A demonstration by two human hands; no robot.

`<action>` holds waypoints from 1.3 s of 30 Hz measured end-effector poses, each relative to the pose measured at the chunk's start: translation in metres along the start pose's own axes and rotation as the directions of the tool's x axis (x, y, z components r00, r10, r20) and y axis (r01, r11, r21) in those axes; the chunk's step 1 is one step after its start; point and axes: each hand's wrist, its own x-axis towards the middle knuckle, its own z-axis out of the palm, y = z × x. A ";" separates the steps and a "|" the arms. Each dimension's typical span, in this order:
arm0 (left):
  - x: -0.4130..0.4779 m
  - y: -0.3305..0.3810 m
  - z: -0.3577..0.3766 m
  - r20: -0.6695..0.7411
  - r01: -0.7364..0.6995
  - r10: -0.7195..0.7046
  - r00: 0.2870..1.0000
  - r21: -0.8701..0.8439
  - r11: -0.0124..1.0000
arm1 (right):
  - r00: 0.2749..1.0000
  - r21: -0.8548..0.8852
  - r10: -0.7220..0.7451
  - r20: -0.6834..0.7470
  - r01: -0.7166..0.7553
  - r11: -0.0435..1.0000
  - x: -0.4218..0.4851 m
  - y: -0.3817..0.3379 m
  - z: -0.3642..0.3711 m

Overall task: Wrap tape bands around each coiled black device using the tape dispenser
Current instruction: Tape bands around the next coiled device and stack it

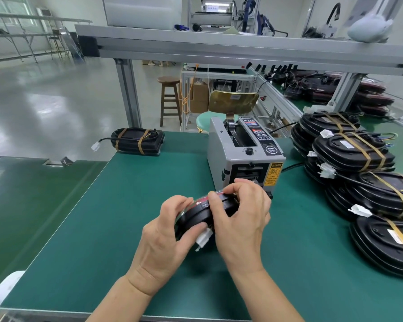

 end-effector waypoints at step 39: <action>0.060 0.030 0.022 0.439 -0.105 -0.179 0.881 0.548 0.830 | 0.753 0.432 0.638 0.161 -0.635 0.641 0.093 0.052 -0.009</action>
